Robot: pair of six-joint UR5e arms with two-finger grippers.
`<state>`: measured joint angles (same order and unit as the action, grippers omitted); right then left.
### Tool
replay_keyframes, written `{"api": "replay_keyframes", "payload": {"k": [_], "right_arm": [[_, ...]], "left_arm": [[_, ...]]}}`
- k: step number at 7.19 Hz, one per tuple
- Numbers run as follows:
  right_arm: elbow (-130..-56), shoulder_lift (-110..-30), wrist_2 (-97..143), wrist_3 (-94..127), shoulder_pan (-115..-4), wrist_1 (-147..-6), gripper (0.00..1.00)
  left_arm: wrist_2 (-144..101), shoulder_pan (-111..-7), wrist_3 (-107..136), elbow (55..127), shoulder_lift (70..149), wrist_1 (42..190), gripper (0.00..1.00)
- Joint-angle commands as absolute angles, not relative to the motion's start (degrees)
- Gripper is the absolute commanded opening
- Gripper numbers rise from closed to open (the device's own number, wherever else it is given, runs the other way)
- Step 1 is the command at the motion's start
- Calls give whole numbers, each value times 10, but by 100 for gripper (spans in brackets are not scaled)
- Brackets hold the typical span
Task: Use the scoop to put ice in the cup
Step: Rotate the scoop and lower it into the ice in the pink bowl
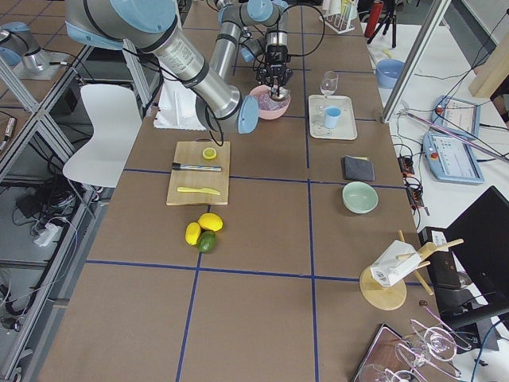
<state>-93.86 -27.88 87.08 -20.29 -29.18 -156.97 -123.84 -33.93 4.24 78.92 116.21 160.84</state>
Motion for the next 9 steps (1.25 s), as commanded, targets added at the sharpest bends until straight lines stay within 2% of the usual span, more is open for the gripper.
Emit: {"api": "replay_keyframes", "payload": {"k": [1, 9], "right_arm": [[-925, -279, 848, -203, -266, -1586, 0], [-891, -251, 807, -279, -254, -1618, 0]], "left_arm": [[-1238, -338, 48, 789, 1165, 1608, 100], [-1238, -338, 48, 785, 1165, 1608, 100]]}}
